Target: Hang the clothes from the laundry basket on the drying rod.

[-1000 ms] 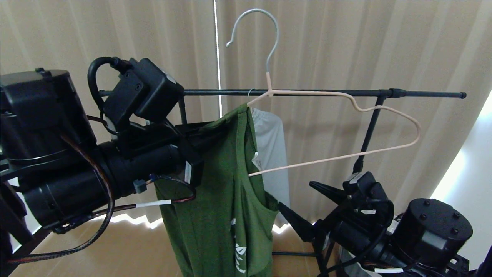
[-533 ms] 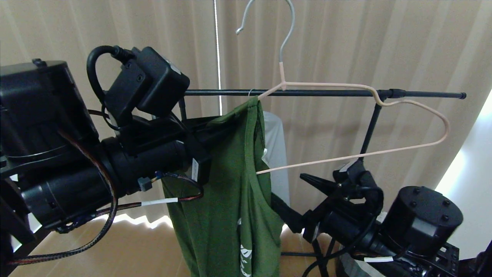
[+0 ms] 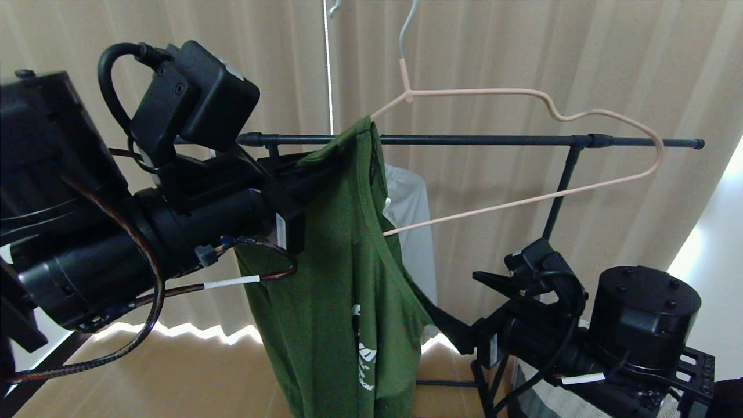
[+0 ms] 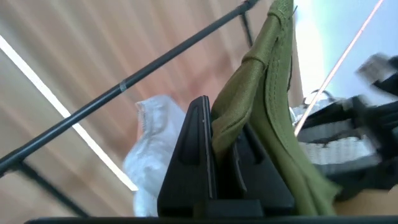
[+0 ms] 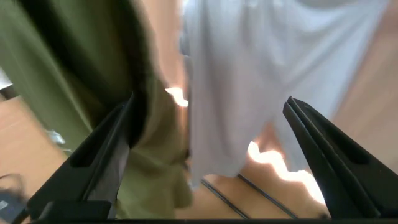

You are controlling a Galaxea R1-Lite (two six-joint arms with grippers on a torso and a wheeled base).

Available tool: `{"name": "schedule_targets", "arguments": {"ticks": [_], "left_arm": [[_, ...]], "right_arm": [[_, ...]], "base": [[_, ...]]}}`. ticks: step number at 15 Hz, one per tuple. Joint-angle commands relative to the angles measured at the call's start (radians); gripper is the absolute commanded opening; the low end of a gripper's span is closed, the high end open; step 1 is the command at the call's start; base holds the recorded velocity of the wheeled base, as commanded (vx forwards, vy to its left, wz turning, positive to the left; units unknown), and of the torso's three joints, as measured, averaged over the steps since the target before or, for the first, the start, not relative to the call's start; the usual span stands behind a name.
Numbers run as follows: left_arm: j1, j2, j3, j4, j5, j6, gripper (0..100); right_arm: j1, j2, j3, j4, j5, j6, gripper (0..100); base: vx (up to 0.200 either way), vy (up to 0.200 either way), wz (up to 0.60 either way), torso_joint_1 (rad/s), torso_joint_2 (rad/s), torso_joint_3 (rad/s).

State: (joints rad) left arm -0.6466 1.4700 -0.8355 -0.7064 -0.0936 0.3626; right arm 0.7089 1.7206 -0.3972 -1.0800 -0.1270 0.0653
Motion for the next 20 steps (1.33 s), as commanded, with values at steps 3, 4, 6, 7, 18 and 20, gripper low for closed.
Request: {"name": "schedule_targets", "arguments": {"ticks": [3,4,6,7,18,20], "left_arm": [[0.045,-0.022,0.018,0.001,0.0,0.001,0],[0.045,-0.025,0.027,0.002,0.0,0.001,0],[0.048,-0.036,0.067,0.005,0.002,0.05,0],[0.07,-0.036,0.084,0.005,0.003,0.079,0],[0.173,-0.023,0.23,0.008,0.029,0.243,0],[0.173,-0.017,0.243,0.008,0.041,0.25,0]], "right_arm": [[-0.086,-0.214,-0.028,0.284,-0.043,-0.035,100],[-0.108,-0.248,-0.045,0.35,-0.043,-0.038,100],[-0.181,-0.337,-0.094,0.499,-0.045,-0.038,100],[-0.213,-0.362,-0.115,0.543,-0.045,-0.038,100],[-0.348,-0.383,-0.23,0.578,-0.043,-0.039,100],[-0.336,-0.381,-0.236,0.578,-0.04,-0.041,100]], "base": [[0.0,0.0,0.0,0.0,0.0,0.0],[0.0,0.0,0.0,0.0,0.0,0.0],[0.0,0.0,0.0,0.0,0.0,0.0],[0.0,0.0,0.0,0.0,0.0,0.0],[0.0,0.0,0.0,0.0,0.0,0.0],[0.0,0.0,0.0,0.0,0.0,0.0]]}}
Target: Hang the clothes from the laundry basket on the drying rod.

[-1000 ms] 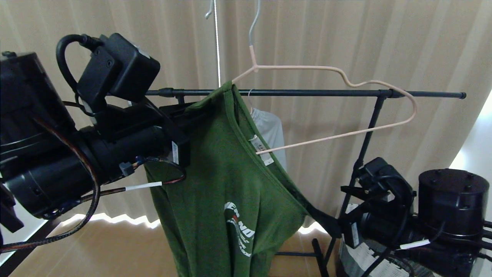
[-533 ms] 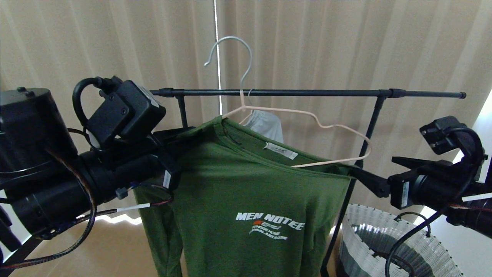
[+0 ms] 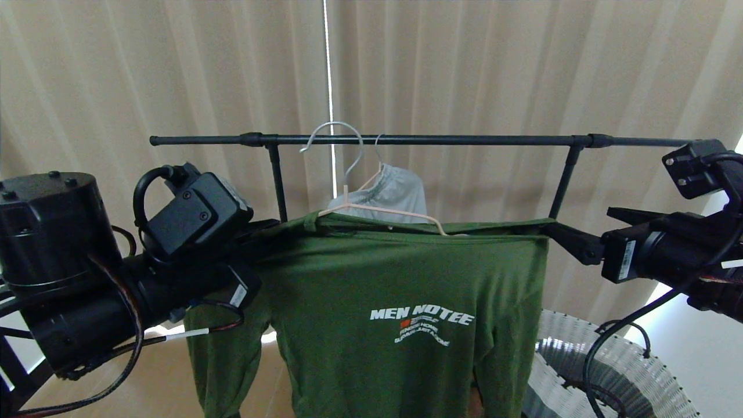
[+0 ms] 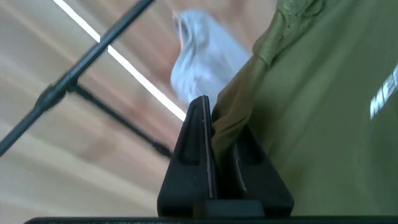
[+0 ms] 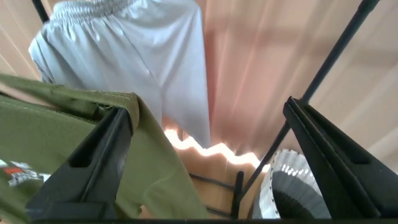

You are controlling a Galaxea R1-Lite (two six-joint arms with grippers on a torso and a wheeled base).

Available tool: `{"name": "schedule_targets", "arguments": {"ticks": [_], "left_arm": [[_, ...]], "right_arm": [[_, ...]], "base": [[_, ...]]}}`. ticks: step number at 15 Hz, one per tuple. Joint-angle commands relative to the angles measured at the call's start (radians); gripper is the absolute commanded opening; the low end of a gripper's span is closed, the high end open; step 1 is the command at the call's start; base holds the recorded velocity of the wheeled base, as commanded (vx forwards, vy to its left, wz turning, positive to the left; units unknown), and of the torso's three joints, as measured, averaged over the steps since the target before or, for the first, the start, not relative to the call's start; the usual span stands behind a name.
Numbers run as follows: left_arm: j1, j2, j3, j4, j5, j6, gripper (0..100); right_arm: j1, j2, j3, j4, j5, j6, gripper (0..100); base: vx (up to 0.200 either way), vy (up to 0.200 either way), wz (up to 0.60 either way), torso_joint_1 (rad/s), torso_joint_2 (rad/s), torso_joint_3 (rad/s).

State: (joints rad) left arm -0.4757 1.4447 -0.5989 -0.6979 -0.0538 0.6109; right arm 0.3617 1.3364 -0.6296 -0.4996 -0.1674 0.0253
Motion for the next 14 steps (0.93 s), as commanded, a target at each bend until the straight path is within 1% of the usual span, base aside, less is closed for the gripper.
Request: {"name": "schedule_targets", "arguments": {"ticks": [1,2,3,4,6,7,9,10,11,12,13,14], "left_arm": [[0.003,0.013,0.007,0.0,0.009,0.0,0],[0.002,0.017,0.004,0.0,0.052,0.0,0],[0.002,0.019,0.004,0.0,0.075,0.0,0],[0.002,0.033,0.001,-0.003,0.127,-0.003,0],[0.002,0.036,-0.001,-0.003,0.141,-0.006,0],[0.002,0.037,-0.005,-0.003,0.161,-0.006,0],[0.002,0.048,-0.012,-0.005,0.207,-0.028,0],[0.002,0.048,-0.013,-0.005,0.227,-0.043,0],[0.002,0.049,-0.015,-0.005,0.252,-0.062,0],[0.002,0.049,-0.015,-0.005,0.262,-0.068,0],[0.002,0.051,-0.015,-0.005,0.281,-0.085,0],[0.002,0.051,-0.016,-0.005,0.298,-0.102,0]], "right_arm": [[0.039,0.004,-0.015,-0.001,0.005,-0.004,100],[0.074,0.006,-0.033,0.001,0.006,-0.008,100],[0.083,0.006,-0.041,0.001,0.006,-0.008,100],[0.125,0.006,-0.053,0.004,0.008,-0.022,100],[0.166,0.004,-0.048,0.003,0.009,-0.028,100],[0.189,0.004,-0.047,0.001,0.014,-0.027,100],[0.204,-0.005,-0.047,0.001,0.066,-0.036,100],[0.204,-0.006,-0.044,-0.002,0.08,-0.061,100],[0.204,-0.02,-0.039,-0.001,0.091,-0.114,100],[0.204,-0.025,-0.038,0.003,0.098,-0.14,100],[0.204,-0.028,-0.038,0.003,0.134,-0.179,100],[0.204,-0.025,-0.039,0.003,0.163,-0.199,100]], "base": [[0.0,0.0,0.0,0.0,0.0,0.0],[0.0,0.0,0.0,0.0,0.0,0.0],[0.0,0.0,0.0,0.0,0.0,0.0],[0.0,0.0,0.0,0.0,0.0,0.0],[0.0,0.0,0.0,0.0,0.0,0.0],[0.0,0.0,0.0,0.0,0.0,0.0],[0.0,0.0,0.0,0.0,0.0,0.0],[0.0,0.0,0.0,0.0,0.0,0.0],[0.0,0.0,0.0,0.0,0.0,0.0],[0.0,0.0,0.0,0.0,0.0,0.0],[0.0,0.0,0.0,0.0,0.0,0.0],[0.0,0.0,0.0,0.0,0.0,0.0]]}}
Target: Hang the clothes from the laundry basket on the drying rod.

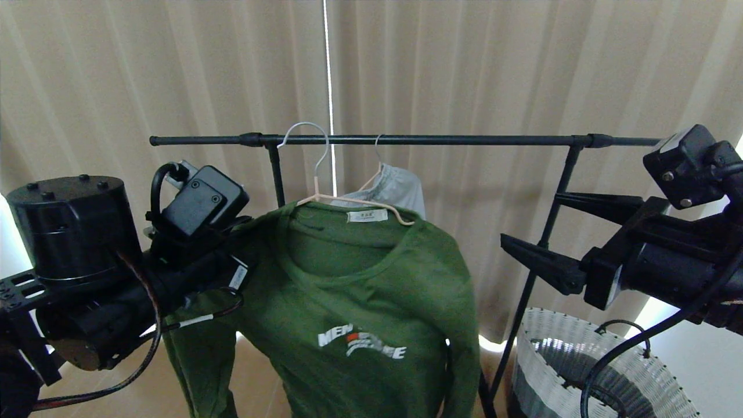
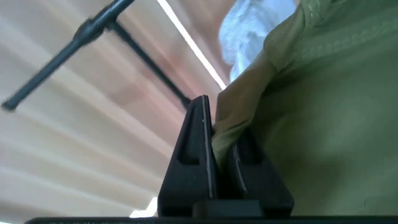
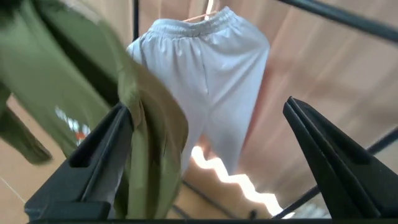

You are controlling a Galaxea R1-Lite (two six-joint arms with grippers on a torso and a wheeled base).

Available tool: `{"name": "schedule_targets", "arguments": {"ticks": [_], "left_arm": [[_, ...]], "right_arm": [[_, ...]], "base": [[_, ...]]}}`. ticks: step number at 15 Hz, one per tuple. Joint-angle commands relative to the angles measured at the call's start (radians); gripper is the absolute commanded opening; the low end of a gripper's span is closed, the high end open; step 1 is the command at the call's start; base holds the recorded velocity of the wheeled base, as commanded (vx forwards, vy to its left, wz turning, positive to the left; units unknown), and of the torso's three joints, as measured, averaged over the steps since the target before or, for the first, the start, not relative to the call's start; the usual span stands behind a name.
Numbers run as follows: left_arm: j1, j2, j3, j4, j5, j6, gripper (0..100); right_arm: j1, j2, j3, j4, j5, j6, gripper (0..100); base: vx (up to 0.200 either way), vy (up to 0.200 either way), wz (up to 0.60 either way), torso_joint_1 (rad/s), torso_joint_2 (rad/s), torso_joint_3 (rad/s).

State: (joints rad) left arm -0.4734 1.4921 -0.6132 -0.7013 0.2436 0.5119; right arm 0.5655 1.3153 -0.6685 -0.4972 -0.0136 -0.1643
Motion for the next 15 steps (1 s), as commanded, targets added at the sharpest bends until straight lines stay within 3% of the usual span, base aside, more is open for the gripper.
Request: {"name": "schedule_targets", "arguments": {"ticks": [1,5,15], "left_arm": [[-0.001,0.004,-0.002,-0.001,0.008,-0.015,0],[-0.001,0.013,-0.002,-0.004,0.008,-0.076,0],[-0.027,0.007,0.013,-0.007,-0.038,-0.07,0]], "right_arm": [[0.001,-0.001,0.0,-0.001,0.023,-0.018,100],[0.005,0.001,-0.003,-0.003,0.06,-0.04,100],[0.008,0.067,-0.066,-0.011,0.047,-0.156,100]], "base": [[0.0,0.0,0.0,0.0,0.0,0.0],[0.0,0.0,0.0,0.0,0.0,0.0],[0.0,0.0,0.0,0.0,0.0,0.0]]}}
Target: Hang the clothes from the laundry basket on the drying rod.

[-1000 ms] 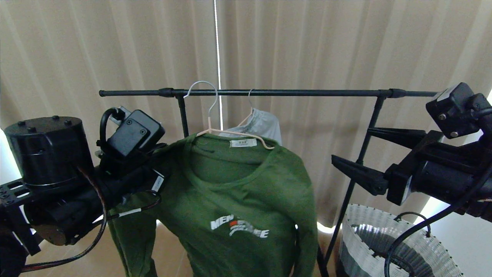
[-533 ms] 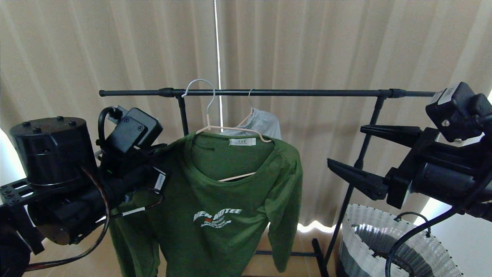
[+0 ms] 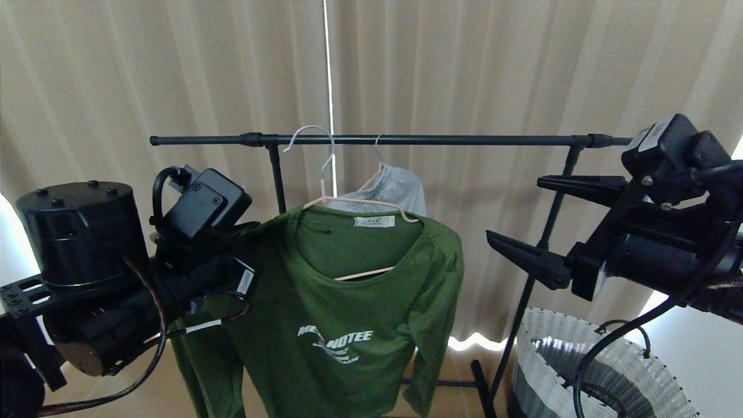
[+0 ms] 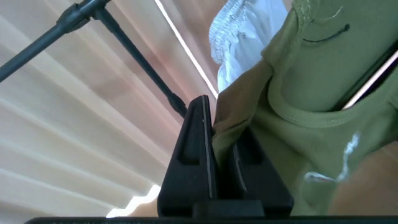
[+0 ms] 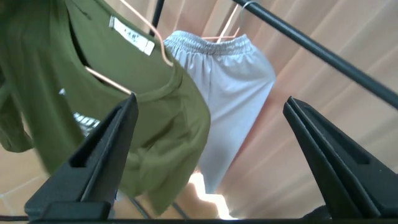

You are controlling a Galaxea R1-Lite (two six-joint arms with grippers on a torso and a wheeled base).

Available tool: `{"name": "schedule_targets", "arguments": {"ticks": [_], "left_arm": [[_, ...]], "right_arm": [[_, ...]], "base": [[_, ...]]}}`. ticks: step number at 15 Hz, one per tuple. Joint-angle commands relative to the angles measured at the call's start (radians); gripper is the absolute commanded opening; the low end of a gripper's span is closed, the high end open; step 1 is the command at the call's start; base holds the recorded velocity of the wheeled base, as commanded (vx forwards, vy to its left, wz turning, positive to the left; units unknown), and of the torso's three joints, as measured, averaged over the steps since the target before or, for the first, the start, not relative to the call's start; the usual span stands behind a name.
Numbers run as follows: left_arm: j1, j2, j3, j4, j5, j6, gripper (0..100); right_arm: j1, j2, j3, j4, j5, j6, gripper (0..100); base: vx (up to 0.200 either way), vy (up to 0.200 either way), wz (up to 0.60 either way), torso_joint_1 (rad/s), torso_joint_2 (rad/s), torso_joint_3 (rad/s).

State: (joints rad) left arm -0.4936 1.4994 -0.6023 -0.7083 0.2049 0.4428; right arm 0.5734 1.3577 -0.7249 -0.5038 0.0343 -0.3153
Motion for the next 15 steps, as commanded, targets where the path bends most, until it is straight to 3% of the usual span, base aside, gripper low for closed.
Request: {"name": "schedule_targets", "arguments": {"ticks": [1,6,9,10,15], "left_arm": [[-0.011,-0.001,0.001,0.0,0.001,-0.001,0],[-0.037,0.001,0.001,-0.016,0.001,-0.003,0],[-0.048,0.004,-0.005,-0.031,-0.004,0.002,0],[-0.048,0.004,-0.01,-0.031,-0.073,0.005,0],[-0.048,0.007,-0.001,-0.046,-0.087,0.005,0]], "right_arm": [[0.0,0.034,-0.021,-0.004,-0.001,-0.007,100],[0.043,0.097,-0.05,-0.005,-0.005,-0.007,100],[0.068,0.126,-0.079,-0.004,-0.053,-0.007,100],[0.079,0.149,-0.094,-0.005,-0.065,-0.007,100],[0.08,0.192,-0.099,-0.027,-0.065,-0.005,100]], "base": [[0.0,0.0,0.0,0.0,0.0,0.0],[0.0,0.0,0.0,0.0,0.0,0.0],[0.0,0.0,0.0,0.0,0.0,0.0],[0.0,0.0,0.0,0.0,0.0,0.0],[0.0,0.0,0.0,0.0,0.0,0.0]]}}
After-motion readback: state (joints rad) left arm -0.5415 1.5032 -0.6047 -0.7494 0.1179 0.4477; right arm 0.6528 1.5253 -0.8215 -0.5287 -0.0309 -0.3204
